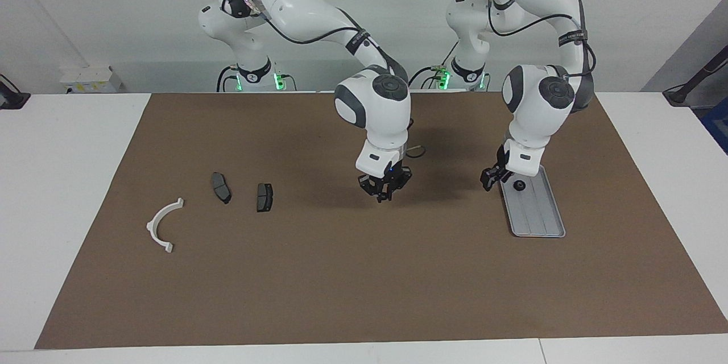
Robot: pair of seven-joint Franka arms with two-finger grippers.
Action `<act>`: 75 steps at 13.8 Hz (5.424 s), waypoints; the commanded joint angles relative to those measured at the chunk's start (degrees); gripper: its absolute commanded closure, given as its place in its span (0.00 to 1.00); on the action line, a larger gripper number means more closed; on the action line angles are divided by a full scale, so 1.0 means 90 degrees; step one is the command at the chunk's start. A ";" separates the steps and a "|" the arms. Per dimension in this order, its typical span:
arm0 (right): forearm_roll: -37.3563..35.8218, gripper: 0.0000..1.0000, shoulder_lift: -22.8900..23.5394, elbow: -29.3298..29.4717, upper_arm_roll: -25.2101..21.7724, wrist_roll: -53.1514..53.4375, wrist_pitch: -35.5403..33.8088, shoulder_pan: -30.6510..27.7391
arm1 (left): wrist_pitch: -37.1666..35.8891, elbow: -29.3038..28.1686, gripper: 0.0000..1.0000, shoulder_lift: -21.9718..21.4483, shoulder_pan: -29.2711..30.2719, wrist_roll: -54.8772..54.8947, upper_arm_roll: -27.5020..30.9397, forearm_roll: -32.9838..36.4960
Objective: Pick bearing gear from pile to tray
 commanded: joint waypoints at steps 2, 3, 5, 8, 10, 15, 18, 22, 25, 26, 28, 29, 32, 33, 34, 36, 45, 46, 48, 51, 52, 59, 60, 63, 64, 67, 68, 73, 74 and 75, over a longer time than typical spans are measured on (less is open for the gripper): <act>-0.0102 1.00 -0.0003 -0.0350 0.0048 0.0159 0.0417 -0.0068 | 0.0099 0.0074 0.00 0.0040 -0.0033 -0.0082 -0.0005 0.0004; -0.0102 1.00 -0.0003 -0.0496 0.0057 0.0149 0.0601 -0.0106 | 0.0128 0.0065 0.00 0.0040 -0.0033 -0.0092 -0.0005 0.0004; -0.0093 1.00 0.0007 -0.0585 0.0057 0.0149 0.0749 -0.0136 | 0.0206 0.0064 0.00 0.0050 -0.0052 -0.0306 -0.0005 0.0004; -0.0015 1.00 0.0036 -0.0672 0.0057 0.0159 0.0905 -0.0146 | 0.0245 0.0064 0.00 0.0050 -0.0082 -0.0356 -0.0005 0.0004; -0.0005 1.00 0.0046 -0.0818 0.0067 0.0139 0.1100 -0.0156 | 0.0245 0.0045 0.00 0.0050 -0.0121 -0.0375 -0.0005 0.0004; 0.0005 0.72 0.0114 -0.0937 0.0077 0.0139 0.1423 -0.0224 | 0.0265 0.0055 0.00 0.0050 -0.0170 -0.0502 -0.0005 0.0004; 0.0005 0.53 0.0114 -0.1033 0.0077 0.0159 0.1520 -0.0214 | 0.0265 0.0055 0.00 0.0050 -0.0170 -0.0502 -0.0005 0.0004; 0.0142 0.50 0.0065 -0.0966 0.0067 0.0227 0.1376 -0.0166 | 0.0499 0.0074 0.00 0.0060 -0.0423 -0.1009 -0.0005 0.0004; 0.0151 0.47 0.0036 -0.0479 0.0048 0.0471 0.0782 -0.0185 | 0.0422 0.0181 0.20 0.0079 -0.0569 -0.1137 -0.0005 0.0004; 0.0142 0.47 -0.0022 -0.0226 0.0048 0.0491 0.0402 -0.0233 | 0.0353 0.0375 0.20 0.0205 -0.0647 -0.1147 -0.0005 -0.0005; 0.0161 0.45 -0.0266 0.0156 0.0028 0.0471 -0.0243 -0.0486 | -0.0046 0.1047 0.20 0.0595 -0.1017 -0.1642 0.0004 -0.0035; 0.0132 0.44 -0.0392 0.0254 0.0076 0.0462 -0.0498 -0.0739 | -0.0193 0.1370 0.20 0.0819 -0.1155 -0.1877 0.0014 -0.0035; 0.0132 0.40 -0.0783 0.0459 0.0097 0.0025 -0.1143 -0.1248 | -0.0224 0.2307 0.20 0.1649 -0.1642 -0.2628 0.0024 -0.0025; 0.0132 0.39 -0.0881 0.0557 0.0096 -0.0326 -0.1338 -0.1443 | -0.0253 0.2485 0.20 0.1845 -0.1789 -0.2863 0.0024 -0.0015; 0.0142 0.39 -0.1017 0.0635 0.0096 -0.0658 -0.1553 -0.1667 | -0.0282 0.2602 0.20 0.2002 -0.2032 -0.3020 0.0033 -0.0006; 0.0142 0.39 -0.1310 0.0636 0.0097 -0.1205 -0.1866 -0.2126 | -0.0669 0.3312 0.20 0.2469 -0.2443 -0.3391 0.0063 0.0014; 0.0298 0.22 -0.2991 -0.0672 0.0067 -0.2859 -0.3086 -0.3884 | -0.1220 0.4440 0.48 0.3439 -0.2982 -0.3832 0.0336 0.0014; 0.0308 0.22 -0.3088 -0.0789 0.0067 -0.2839 -0.3214 -0.4031 | -0.1191 0.4420 0.48 0.3429 -0.2982 -0.3832 0.0336 0.0024; 0.0308 0.17 -0.3352 -0.1159 0.0067 -0.2771 -0.3186 -0.4237 | -0.1084 0.4332 0.48 0.3419 -0.2992 -0.3832 0.0336 0.0004; 0.0385 0.09 -0.3742 -0.1793 0.0067 -0.2751 -0.3157 -0.4443 | -0.0888 0.4157 0.48 0.3409 -0.3109 -0.3901 0.0346 0.0014; 0.0454 0.05 -0.3908 -0.1980 0.0067 -0.2713 -0.3176 -0.4443 | -0.0772 0.4031 0.48 0.3371 -0.3109 -0.3910 0.0346 0.0014; 0.0493 0.00 -0.4359 -0.1738 0.0048 -0.3101 -0.3294 -0.4443 | -0.0673 0.3824 0.60 0.3283 -0.3168 -0.3959 0.0346 0.0034; 0.0493 0.00 -0.4301 -0.1631 0.0048 -0.3296 -0.3129 -0.4452 | -0.0682 0.3824 0.75 0.3282 -0.3168 -0.3959 0.0346 0.0034; 0.0493 0.00 -0.4290 -0.1591 0.0048 -0.3591 -0.2971 -0.4462 | -0.0789 0.3824 1.00 0.3273 -0.3158 -0.3998 0.0346 0.0024; 0.0503 0.00 -0.4290 -0.1581 0.0048 -0.3601 -0.2971 -0.4443 | -0.0887 0.3834 1.00 0.3263 -0.3148 -0.3998 0.0356 0.0024; 0.0523 0.00 -0.4290 -0.1503 0.0057 -0.3581 -0.3029 -0.4384 | -0.1384 0.3912 1.00 0.3205 -0.3070 -0.3989 0.0453 0.0024; 0.0523 0.00 -0.4290 -0.1503 0.0057 -0.3572 -0.3059 -0.4375 | -0.1434 0.3873 1.00 0.3059 -0.3051 -0.3969 0.0550 0.0043; 0.0591 0.00 -0.4280 -0.1445 0.0067 -0.3562 -0.3205 -0.4384 | -0.1883 0.3434 1.00 0.2296 -0.2174 -0.2986 0.0668 0.0043; 0.0678 0.00 -0.4280 -0.1435 0.0067 -0.3552 -0.3263 -0.4384 | -0.1961 0.3376 1.00 0.2257 -0.1940 -0.2635 0.0668 0.0043; 0.0756 0.00 -0.4280 -0.1425 0.0057 -0.3552 -0.3312 -0.4375 | -0.2030 0.3288 1.00 0.2160 -0.1686 -0.2206 0.0668 0.0043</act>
